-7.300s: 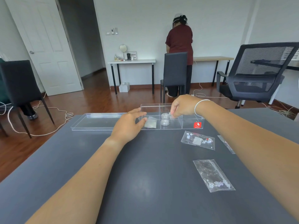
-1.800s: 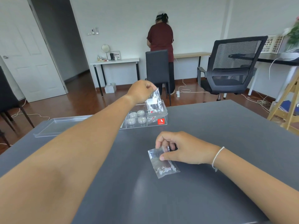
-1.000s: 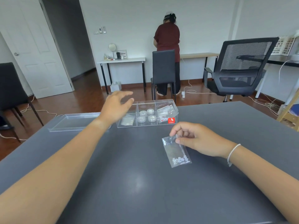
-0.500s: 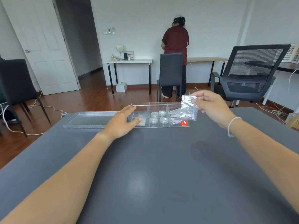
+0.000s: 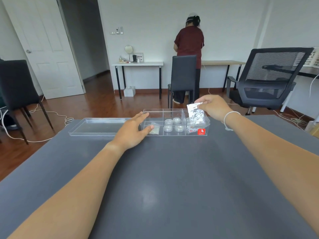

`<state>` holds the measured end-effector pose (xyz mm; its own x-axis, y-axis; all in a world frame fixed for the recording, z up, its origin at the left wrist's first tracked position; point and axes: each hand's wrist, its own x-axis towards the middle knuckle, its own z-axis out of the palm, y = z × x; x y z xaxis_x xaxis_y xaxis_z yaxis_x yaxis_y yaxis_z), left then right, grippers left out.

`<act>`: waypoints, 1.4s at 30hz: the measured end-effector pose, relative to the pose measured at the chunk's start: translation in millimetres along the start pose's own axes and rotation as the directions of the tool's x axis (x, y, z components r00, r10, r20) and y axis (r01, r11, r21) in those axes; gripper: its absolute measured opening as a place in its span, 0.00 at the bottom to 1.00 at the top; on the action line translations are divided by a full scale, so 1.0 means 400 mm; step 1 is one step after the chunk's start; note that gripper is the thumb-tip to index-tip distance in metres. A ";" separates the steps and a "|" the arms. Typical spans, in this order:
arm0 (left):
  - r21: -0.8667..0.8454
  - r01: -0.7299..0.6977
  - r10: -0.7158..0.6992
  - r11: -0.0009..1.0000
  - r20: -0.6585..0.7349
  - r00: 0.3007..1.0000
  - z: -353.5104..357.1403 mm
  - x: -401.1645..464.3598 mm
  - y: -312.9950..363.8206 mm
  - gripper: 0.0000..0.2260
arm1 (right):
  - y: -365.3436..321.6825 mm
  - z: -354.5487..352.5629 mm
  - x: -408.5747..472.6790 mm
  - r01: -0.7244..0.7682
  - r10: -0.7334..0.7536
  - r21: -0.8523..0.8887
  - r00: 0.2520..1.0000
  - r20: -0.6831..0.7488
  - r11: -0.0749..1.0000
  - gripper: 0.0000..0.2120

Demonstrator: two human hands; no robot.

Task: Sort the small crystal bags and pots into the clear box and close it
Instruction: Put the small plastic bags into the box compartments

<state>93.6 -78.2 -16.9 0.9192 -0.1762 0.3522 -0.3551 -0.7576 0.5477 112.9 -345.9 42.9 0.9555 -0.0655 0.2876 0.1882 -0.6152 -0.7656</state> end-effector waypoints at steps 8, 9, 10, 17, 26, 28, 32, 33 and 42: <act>-0.011 0.002 -0.002 1.000 -0.006 1.000 0.006 0.002 -0.005 0.25 | 0.010 0.041 -0.010 -0.018 0.020 -0.184 1.000 0.010 0.983 0.11; -0.010 0.001 -0.001 1.000 -0.005 1.000 0.006 0.001 -0.005 0.25 | 0.013 0.043 -0.013 -0.015 0.020 -0.211 1.000 0.018 0.977 0.11; -0.010 0.001 -0.001 1.000 -0.005 1.000 0.006 0.001 -0.005 0.25 | 0.015 0.045 -0.017 -0.010 0.014 -0.230 1.000 0.018 0.973 0.12; -0.002 0.003 -0.003 1.000 0.004 1.000 0.004 0.000 -0.004 0.25 | 0.006 0.045 -0.045 0.114 -0.142 -0.335 0.988 -0.060 0.935 0.14; -0.050 0.024 -0.027 0.998 -0.068 0.997 -0.048 -0.021 -0.026 0.23 | -0.065 0.111 -0.155 0.343 -0.366 -0.223 0.928 -0.066 0.912 0.10; -0.045 0.046 -0.051 0.998 -0.111 0.992 -0.076 -0.032 -0.045 0.22 | -0.095 0.141 -0.183 0.392 -0.405 -0.180 0.913 -0.041 0.902 0.09; 0.029 0.096 -0.091 0.995 -0.144 0.985 -0.142 -0.078 -0.108 0.21 | -0.155 0.216 -0.233 0.485 -0.481 -0.154 0.874 0.066 0.861 0.11; 0.059 0.099 -0.089 0.993 -0.153 0.984 -0.161 -0.093 -0.126 0.20 | -0.168 0.236 -0.243 0.498 -0.488 -0.155 0.867 0.096 0.853 0.12; 0.307 0.179 -0.158 0.935 -0.093 0.983 -0.297 -0.210 -0.272 0.14 | -0.254 0.398 -0.267 0.478 -0.368 -0.264 0.852 0.373 0.838 0.20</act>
<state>34.7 93.6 -16.1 0.9440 0.0048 0.3299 -0.1147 -0.9328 0.3417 27.9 -151.5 -1.7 0.8292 0.4639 0.3119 0.5543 -0.7543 -0.3518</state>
